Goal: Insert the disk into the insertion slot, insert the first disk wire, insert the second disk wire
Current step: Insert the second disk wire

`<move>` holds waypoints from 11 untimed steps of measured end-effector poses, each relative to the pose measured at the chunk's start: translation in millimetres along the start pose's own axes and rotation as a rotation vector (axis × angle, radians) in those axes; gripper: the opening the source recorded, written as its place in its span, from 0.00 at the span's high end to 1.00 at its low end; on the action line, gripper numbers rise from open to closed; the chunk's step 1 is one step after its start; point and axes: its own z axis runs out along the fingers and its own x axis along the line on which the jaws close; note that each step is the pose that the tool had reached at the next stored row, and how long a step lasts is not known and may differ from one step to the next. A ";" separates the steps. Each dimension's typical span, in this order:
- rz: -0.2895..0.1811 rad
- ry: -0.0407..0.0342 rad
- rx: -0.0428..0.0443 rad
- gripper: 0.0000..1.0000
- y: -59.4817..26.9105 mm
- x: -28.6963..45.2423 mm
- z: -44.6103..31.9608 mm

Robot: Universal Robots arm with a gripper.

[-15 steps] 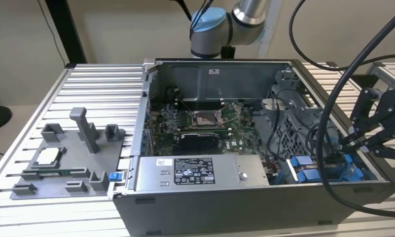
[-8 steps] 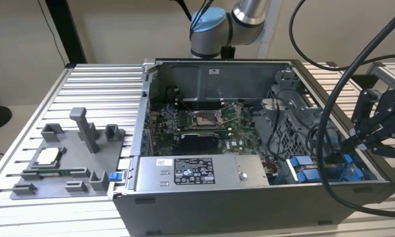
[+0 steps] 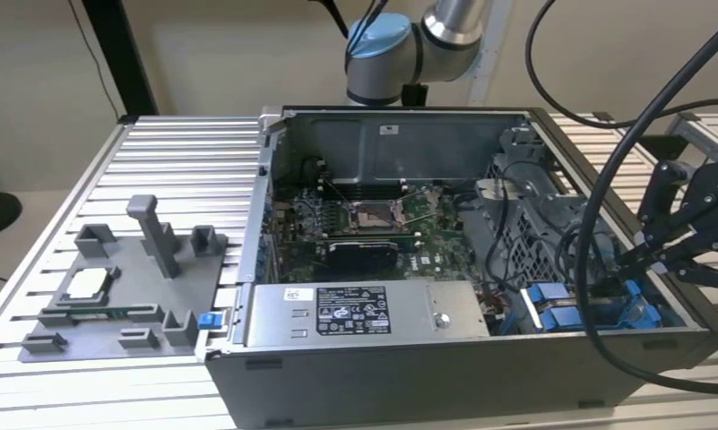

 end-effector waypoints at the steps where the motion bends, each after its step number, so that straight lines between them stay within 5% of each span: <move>1: 0.000 0.0000 -0.0002 0.00 0.0 0.1 0.0; 11: -0.001 -0.0045 -0.0003 0.00 -0.8 1.8 3.5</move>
